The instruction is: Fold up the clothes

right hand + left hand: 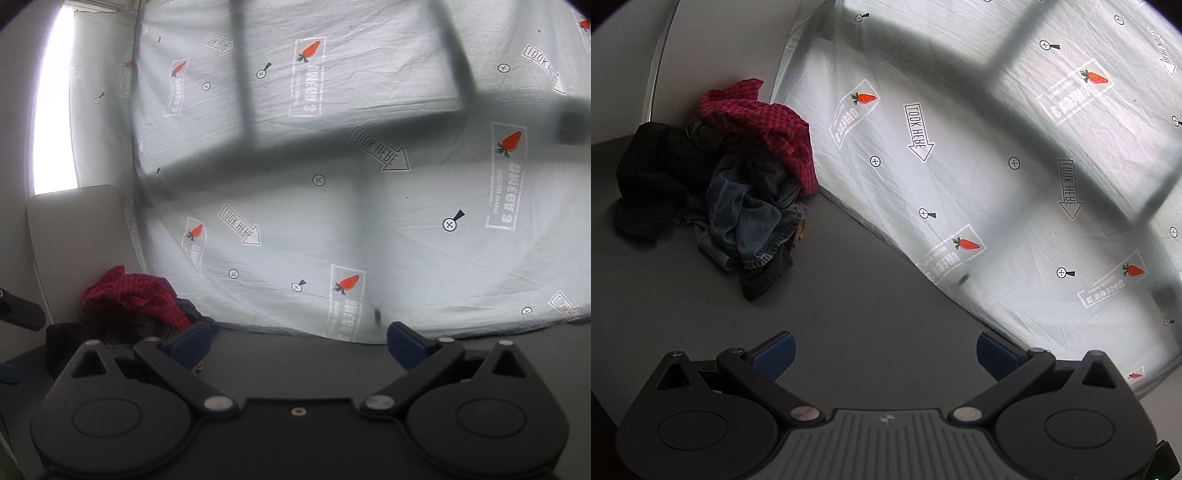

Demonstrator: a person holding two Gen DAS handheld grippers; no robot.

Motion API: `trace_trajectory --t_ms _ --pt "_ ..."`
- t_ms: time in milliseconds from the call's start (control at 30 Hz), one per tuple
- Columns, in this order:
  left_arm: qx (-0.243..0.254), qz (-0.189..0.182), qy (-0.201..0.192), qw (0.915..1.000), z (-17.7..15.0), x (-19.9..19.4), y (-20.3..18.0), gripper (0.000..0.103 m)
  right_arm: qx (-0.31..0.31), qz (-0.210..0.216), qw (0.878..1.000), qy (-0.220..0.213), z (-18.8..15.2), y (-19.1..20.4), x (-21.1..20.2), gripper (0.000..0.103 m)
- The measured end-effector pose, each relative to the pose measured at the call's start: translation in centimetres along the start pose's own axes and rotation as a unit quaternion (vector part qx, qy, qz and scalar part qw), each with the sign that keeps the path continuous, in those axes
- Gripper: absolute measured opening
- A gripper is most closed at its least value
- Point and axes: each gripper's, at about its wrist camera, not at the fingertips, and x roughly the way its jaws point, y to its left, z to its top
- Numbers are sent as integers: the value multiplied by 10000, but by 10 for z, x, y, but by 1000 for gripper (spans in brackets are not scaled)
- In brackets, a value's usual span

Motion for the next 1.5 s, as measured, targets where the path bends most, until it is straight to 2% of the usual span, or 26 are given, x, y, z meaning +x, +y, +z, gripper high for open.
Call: trace_trajectory --t_ms 167,267,300,333,400,467,500,533,667,800,867,933,1000,1067,1100,1133,1200,1267,1300,1433,1500 --pt "355 365 -254 9984 40 26 17 103 -197 413 9982 378 9 49 53 100" --pt "399 317 -245 9984 72 55 49 103 -458 453 9965 537 15 83 89 94" --pt "391 332 -207 9985 83 66 61 103 -535 415 9959 593 17 95 102 89" --pt "383 364 -213 9984 94 76 73 103 -589 391 9952 679 19 105 113 81" --pt "319 430 -343 9980 117 97 102 103 -726 410 9925 894 22 133 142 71" --pt "153 571 -407 9974 139 119 129 103 -967 504 9878 1109 26 159 171 47" --pt "28 672 -423 9968 151 131 145 103 -1117 538 9852 1187 28 173 185 25" --pt "-81 735 -440 9963 161 141 160 103 -1320 550 9822 1214 33 190 200 16" --pt "-273 887 -619 9938 197 168 216 103 -1799 777 9739 1143 50 240 251 16" --pt "-41 1287 -856 9880 218 180 257 103 -2032 1158 9639 1271 53 285 316 17" --pt "49 1522 -897 9843 224 186 273 103 -2147 1341 9592 1256 51 308 350 26" --pt "85 1728 -899 9808 228 189 286 103 -2199 1433 9577 1176 47 327 380 54" --pt "44 1841 -837 9793 231 191 297 103 -2134 1434 9592 1179 43 346 413 63" --pt "-45 1835 -760 9801 232 194 302 103 -1798 1445 9628 1404 39 355 443 65" --pt "-90 1823 -722 9805 233 195 304 103 -1623 1459 9636 1547 36 358 456 62" --pt "-104 1809 -699 9810 233 195 305 103 -1457 1484 9640 1655 34 360 466 40" --pt "-4 1792 -724 9812 233 193 297 103 -1188 1538 9666 1669 35 355 466 4" --pt "157 1756 -781 9812 232 189 285 103 -1080 1528 9724 1396 42 343 446 3" --pt "227 1728 -804 9814 232 188 278 103 -1277 1388 9747 1201 47 337 431 2" --pt "437 1459 -891 9843 225 173 242 103 -1928 705 9777 438 71 304 370 2" --pt "539 1225 -937 9866 218 162 216 103 -1869 273 9819 162 92 267 336 2"
